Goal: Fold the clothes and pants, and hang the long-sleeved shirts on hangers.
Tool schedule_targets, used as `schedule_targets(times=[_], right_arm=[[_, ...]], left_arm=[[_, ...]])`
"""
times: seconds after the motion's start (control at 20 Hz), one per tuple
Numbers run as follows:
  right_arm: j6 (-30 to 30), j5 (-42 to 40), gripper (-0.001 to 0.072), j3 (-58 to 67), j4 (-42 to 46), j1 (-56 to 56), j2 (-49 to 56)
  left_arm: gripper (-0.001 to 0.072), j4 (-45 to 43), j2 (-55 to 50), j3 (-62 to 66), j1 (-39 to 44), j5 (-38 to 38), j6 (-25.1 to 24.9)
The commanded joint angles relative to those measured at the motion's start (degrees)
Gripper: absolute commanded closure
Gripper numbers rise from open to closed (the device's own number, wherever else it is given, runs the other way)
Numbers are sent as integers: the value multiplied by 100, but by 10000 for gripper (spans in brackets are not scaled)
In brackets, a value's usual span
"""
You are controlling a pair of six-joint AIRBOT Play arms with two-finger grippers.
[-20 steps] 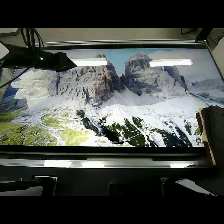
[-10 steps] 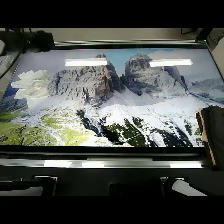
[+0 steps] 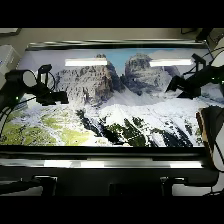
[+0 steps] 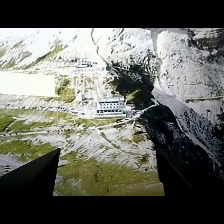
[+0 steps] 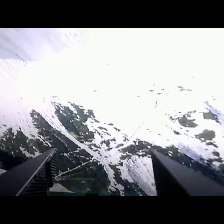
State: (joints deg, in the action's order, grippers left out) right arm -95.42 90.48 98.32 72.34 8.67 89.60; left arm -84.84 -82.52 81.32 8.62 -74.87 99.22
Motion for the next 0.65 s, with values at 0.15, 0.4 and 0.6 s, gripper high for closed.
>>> schedule_targets(times=[0.15,0.4,0.6], right_arm=[[-122,396,39,-74,184,-160,70],[-125,393,39,-74,181,-160,70],[-125,393,39,-74,181,-160,70]], left_arm=[[-1,68,105,-426,-20,142,24],[0,68,105,-426,-20,144,24],[-1,68,105,-426,-20,144,24]])
